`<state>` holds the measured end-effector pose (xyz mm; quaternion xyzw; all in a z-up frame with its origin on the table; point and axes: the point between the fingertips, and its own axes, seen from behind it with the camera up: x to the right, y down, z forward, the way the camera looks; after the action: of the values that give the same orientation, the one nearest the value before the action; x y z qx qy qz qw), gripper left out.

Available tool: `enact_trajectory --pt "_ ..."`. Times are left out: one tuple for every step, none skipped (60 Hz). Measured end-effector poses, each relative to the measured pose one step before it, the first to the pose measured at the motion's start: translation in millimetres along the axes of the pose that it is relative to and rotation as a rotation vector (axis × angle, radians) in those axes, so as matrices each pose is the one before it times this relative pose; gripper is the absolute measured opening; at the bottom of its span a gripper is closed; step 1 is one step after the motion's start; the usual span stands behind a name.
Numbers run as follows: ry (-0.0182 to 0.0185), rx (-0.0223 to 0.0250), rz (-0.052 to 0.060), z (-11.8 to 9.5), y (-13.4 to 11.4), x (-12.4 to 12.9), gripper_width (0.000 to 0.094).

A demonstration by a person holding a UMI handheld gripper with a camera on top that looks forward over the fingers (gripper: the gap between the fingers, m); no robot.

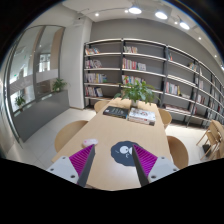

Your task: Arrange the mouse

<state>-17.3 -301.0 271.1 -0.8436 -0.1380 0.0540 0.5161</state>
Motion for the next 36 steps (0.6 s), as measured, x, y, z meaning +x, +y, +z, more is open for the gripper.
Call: enact_trajectory --pt "0.00805 -0.00789 0.0036 -0.26 2.90 1.73 0.0739" --pt "0.00727 -0.00866 0.0045 0.02 3.67 1.45 0.0740" --pt "0.00601 -0.00911 0.0058 0.42 4.64 0.93 0.0739" --pt "0.00445 -0.00911 0.0060 0.74 5.48 0.25 0.0738" --pt "0.00388 -0.00846 0.0070 1.29 6.16 -0.45 0.0740" --pt "0.00542 -0.01345 0.0079 5.22 -2.53 -6.17 0.0736" --pt "0.00352 -0.00932 0.0074 2.64 6.88 -0.73 0.0736" --pt "0.00538 -0.00273 0.0056 17.29 15.00 0.35 0.0735" --pt "0.00608 -0.01124 0.0057 8.16 7.20 -3.80 0.0734" --pt "0.00518 -0.01214 0.0038 4.82 7.89 -1.72 0.0729" --pt "0.00436 -0.01194 0.0030 4.38 7.66 -2.01 0.0728" --pt "0.00336 -0.01977 0.0023 -14.90 1.43 1.71 0.0725" --pt "0.00110 -0.01153 0.0031 -0.82 9.30 2.75 0.0726" --pt "0.00786 -0.00689 0.0033 19.24 8.11 -9.03 0.0726" --pt "0.00346 -0.01280 0.0034 4.30 6.34 -4.28 0.0725" --pt "0.00331 -0.01307 0.0032 4.93 6.70 -4.60 0.0725" --pt "-0.00154 -0.01824 0.0025 -10.35 5.26 0.35 0.0727" --pt "0.00422 -0.00667 0.0020 21.33 6.35 -11.69 0.0725" --pt "-0.00629 -0.01697 0.0005 -9.92 5.02 -1.00 0.0726" --pt "-0.00292 -0.01059 -0.0001 6.37 4.51 -7.06 0.0727" --pt "-0.00041 -0.00904 0.0000 8.79 -0.32 -6.68 0.0727" --pt "0.00046 -0.00167 -0.0004 12.07 9.57 -7.54 0.0727" --pt "0.00025 -0.00728 -0.0004 6.33 3.99 -6.47 0.0729" --pt "0.00070 -0.00846 0.0003 6.79 3.44 -6.56 0.0727" --pt "0.00170 -0.01044 0.0014 7.45 3.51 -5.67 0.0730" --pt "0.00319 -0.01072 0.0030 7.41 3.30 -5.49 0.0738" --pt "0.00463 -0.00930 0.0048 6.79 2.31 -4.93 0.0740" --pt "0.00248 -0.01186 0.0068 -0.02 -3.61 -3.85 0.0740" --pt "0.00208 -0.00547 0.0095 -0.61 -1.87 -5.97 0.0737" --pt "0.00315 0.00352 0.0101 14.21 4.40 -6.59 0.0736" --pt "0.00014 -0.00163 0.0116 6.89 0.11 -5.64 0.0737" --pt "-0.00023 -0.00294 0.0117 7.39 -0.31 -5.26 0.0739" --pt "-0.00036 -0.00388 0.0110 6.45 -0.77 -4.95 0.0738" --pt "-0.00166 -0.00787 0.0093 -1.01 -5.43 -3.80 0.0738" --pt "-0.00038 -0.00176 0.0056 6.42 -1.66 -4.70 0.0740" --pt "0.00411 0.00069 0.0043 9.95 -1.34 -5.76 0.0738"
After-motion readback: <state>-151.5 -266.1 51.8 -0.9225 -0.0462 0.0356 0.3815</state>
